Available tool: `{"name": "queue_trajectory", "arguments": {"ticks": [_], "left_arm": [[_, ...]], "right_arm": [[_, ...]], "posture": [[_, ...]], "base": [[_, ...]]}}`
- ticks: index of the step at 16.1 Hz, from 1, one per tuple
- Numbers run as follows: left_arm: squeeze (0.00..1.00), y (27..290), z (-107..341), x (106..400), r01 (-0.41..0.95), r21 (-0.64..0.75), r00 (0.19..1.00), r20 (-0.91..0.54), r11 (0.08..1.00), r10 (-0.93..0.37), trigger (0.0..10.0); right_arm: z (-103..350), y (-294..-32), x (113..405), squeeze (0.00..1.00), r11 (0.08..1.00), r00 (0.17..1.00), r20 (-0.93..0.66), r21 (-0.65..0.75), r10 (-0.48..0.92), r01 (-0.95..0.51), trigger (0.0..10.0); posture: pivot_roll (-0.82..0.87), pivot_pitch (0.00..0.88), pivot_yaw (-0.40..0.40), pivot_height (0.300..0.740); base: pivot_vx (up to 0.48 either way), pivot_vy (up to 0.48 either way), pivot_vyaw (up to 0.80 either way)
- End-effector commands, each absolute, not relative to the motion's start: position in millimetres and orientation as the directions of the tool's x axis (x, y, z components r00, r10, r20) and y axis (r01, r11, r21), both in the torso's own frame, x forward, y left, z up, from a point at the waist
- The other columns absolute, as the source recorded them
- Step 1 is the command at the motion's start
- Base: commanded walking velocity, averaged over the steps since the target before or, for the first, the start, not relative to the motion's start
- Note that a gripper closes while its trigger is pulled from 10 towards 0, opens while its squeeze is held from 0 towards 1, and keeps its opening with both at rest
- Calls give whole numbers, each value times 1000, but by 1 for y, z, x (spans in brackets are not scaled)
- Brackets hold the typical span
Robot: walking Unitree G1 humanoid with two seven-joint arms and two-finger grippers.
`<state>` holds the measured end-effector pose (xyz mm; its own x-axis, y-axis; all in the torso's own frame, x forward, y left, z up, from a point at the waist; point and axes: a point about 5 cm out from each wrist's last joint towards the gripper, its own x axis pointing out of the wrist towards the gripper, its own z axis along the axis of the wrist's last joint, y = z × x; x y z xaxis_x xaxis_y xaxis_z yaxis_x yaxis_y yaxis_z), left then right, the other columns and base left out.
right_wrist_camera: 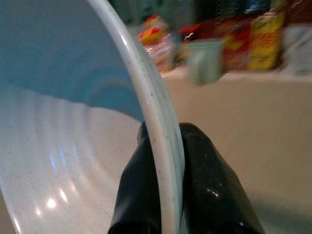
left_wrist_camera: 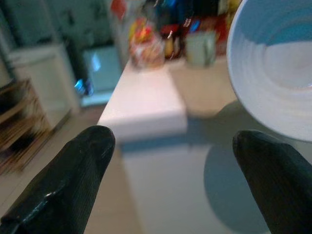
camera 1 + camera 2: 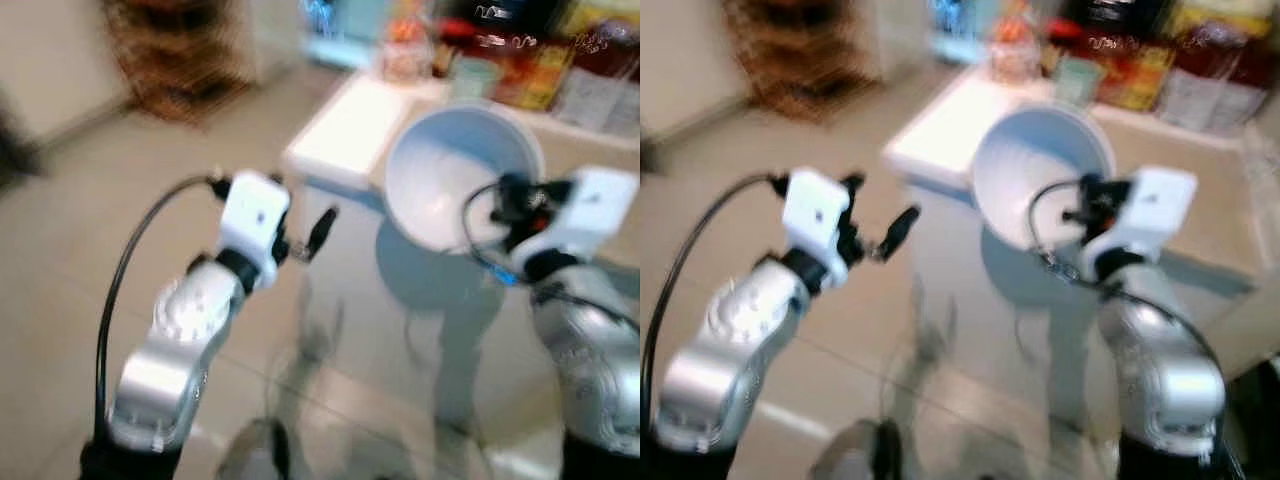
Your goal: Setting the table
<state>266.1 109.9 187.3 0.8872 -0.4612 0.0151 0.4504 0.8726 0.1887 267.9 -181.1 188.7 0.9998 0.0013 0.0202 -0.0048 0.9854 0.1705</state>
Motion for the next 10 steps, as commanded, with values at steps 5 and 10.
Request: {"name": "queue_trajectory", "arguments": {"ticks": [5,10], "left_arm": [[0,111,192,277,396,202,911,35,896,-410,10000],[0,109,192,281,387,204,915,41,899,-402,10000]], "right_arm": [[181,-186,263,0,984,998,33,173,-52,45,10000],[178,-192,264,0,993,995,41,75,-94,90,10000]], "posture": [[62,38,-35,740],[59,40,-27,740]], "base": [[0,-254,-209],[0,-480,-325]]}}
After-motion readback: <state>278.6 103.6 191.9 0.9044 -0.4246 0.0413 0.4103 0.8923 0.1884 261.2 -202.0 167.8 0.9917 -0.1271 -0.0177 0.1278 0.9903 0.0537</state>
